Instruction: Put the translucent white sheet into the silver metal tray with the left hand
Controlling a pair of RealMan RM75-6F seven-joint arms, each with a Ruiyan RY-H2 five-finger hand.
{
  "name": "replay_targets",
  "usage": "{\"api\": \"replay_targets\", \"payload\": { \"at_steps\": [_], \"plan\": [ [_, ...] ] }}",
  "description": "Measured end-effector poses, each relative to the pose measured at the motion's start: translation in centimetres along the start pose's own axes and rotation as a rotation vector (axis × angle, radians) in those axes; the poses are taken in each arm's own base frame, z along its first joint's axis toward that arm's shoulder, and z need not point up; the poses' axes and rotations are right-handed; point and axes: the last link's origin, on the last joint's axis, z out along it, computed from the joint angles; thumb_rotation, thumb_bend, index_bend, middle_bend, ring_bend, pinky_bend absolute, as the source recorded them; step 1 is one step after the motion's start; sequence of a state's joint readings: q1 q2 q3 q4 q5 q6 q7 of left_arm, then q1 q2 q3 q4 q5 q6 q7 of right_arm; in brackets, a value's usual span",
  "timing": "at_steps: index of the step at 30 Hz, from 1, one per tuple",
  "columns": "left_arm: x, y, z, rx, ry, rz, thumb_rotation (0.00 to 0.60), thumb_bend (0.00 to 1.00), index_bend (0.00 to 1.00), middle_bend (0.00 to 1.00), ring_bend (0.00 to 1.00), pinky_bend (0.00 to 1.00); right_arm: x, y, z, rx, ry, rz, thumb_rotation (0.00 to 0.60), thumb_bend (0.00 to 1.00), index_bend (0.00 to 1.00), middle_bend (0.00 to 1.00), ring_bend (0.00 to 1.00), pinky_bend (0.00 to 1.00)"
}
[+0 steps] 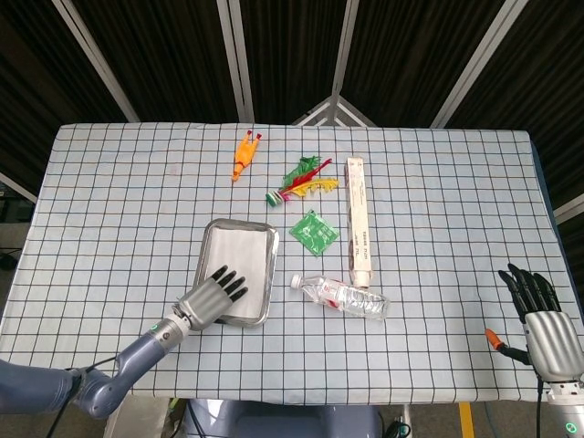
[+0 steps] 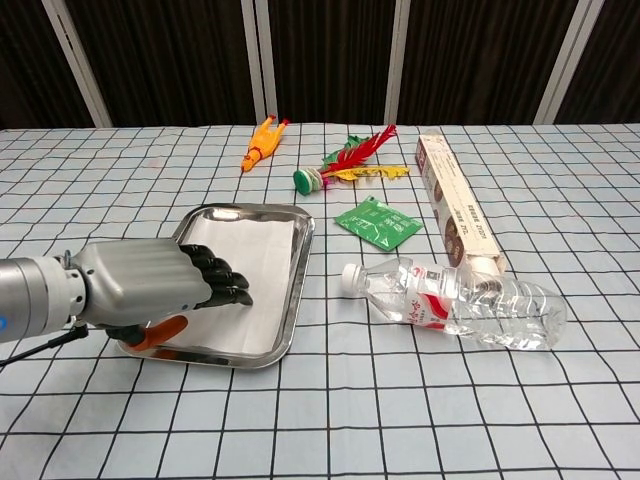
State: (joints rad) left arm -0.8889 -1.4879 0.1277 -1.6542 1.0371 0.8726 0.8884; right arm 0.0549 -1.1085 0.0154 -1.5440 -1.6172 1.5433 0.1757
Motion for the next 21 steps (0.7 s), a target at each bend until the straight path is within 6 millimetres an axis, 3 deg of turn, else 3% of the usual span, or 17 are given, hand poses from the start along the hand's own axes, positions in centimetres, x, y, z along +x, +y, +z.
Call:
{"api": "replay_targets", "payload": {
  "at_steps": [8,11,17,21],
  "plan": [
    [0.2,0.1,-0.1,-0.007,0.013,0.005,0.6,0.73,0.0,0.0,0.0,0.0,0.0,0.0,0.0,-0.001,0.001,0.0,0.6,0.29,0.0,0.0,0.0,0.01],
    [0.5,-0.1,-0.2,0.003,0.034,-0.009,0.6,0.66,0.0,0.0,0.0,0.0,0.1,0.0,0.0,-0.001,0.002,0.0,0.6,0.29,0.0,0.0,0.0,0.01],
    [2.2,-1.3,-0.9,0.036,0.124,-0.089,0.6,0.39,0.0,0.0,0.0,0.0,0.1,0.1,0.0,-0.004,0.001,0.0,0.6,0.29,0.0,0.0,0.0,0.01],
    [3.7,-3.0,-2.5,0.086,0.205,-0.173,0.6,0.12,0.0,0.0,0.0,0.0,0.1,0.1,0.0,-0.004,0.004,0.002,0.6,0.29,0.0,0.0,0.0,0.01]
  ]
}}
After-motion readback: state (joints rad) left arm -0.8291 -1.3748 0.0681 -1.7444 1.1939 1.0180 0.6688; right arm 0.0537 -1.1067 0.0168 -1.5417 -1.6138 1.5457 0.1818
